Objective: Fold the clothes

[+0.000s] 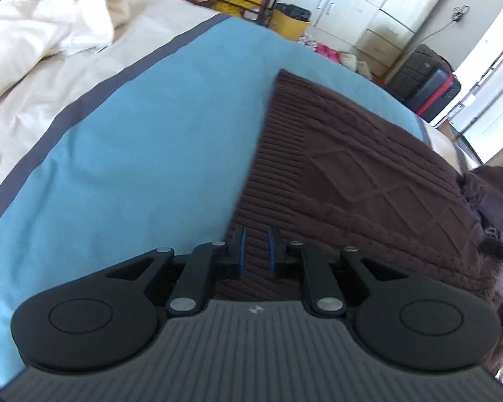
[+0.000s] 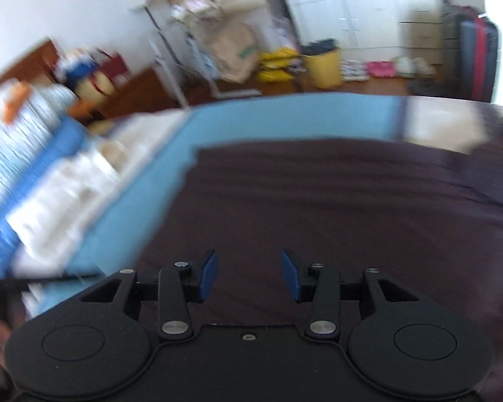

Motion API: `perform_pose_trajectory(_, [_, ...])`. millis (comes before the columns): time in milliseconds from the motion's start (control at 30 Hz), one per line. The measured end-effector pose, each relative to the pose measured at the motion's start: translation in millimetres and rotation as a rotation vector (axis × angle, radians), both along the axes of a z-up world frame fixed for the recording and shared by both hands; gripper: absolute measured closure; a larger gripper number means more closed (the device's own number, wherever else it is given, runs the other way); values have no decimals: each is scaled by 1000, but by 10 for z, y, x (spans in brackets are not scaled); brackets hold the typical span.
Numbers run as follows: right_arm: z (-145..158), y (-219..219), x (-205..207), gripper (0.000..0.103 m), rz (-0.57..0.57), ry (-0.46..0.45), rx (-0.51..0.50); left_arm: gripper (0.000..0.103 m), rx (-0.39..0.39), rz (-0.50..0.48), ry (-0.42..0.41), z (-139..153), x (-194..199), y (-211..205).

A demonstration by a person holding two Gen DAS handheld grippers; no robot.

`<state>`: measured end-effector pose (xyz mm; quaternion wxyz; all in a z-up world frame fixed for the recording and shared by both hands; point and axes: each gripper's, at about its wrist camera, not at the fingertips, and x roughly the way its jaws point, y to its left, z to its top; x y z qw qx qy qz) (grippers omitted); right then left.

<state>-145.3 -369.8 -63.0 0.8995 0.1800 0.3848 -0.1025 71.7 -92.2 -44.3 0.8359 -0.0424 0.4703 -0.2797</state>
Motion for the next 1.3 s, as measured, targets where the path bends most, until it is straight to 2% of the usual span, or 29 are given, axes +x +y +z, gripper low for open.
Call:
perform_pose_trajectory(100, [26,-219,-535,49,-97,47,-121,75,-63,-68,-46,113,-117,-109])
perform_pose_trajectory(133, [38,-296,-707,48,-141,38,-140,70,-90,-95,-63,146,-172,-150])
perform_pose_trajectory(267, [161,-721,-1104,48,-347,-44,-154,64,-171,-191,-81,189,-348,-405])
perform_pose_trajectory(367, [230,-993,-1172,44,-417,-110,-123,64,-180,-256,-57,110,-484,-670])
perform_pose_trajectory(433, [227,-1113,-1149,43,-448,-129,-102,64,-143,-299,-53,27,-551,-914])
perform_pose_trajectory(600, [127,-1359,-1069,43,-496,-111,-68,64,-121,-432,-81,130,-840,-1496])
perform_pose_trajectory(733, [-29,-1572,-1133,33,-541,-76,7,63,-100,-503,-85,229,-1023,-2009])
perform_pose_trajectory(900, [-401,-1843,-1150,34,-551,-21,161,63,-139,-516,14,100,-1130,-2481])
perform_pose_trajectory(1000, [-513,-1975,-1279,34,-621,-82,259,63,-61,-500,41,-14,-1217,-2703])
perform_pose_trajectory(1067, [-531,-2039,-1322,33,-672,-118,286,63,-7,-488,53,-81,-1250,-2798])
perform_pose_trajectory(1167, [-592,-2112,-1233,33,-679,-116,257,63,-7,-447,77,-159,-1260,-2820])
perform_pose_trajectory(1300, [-696,-2185,-1062,34,-688,-105,154,62,-31,-411,96,-167,-1279,-2718])
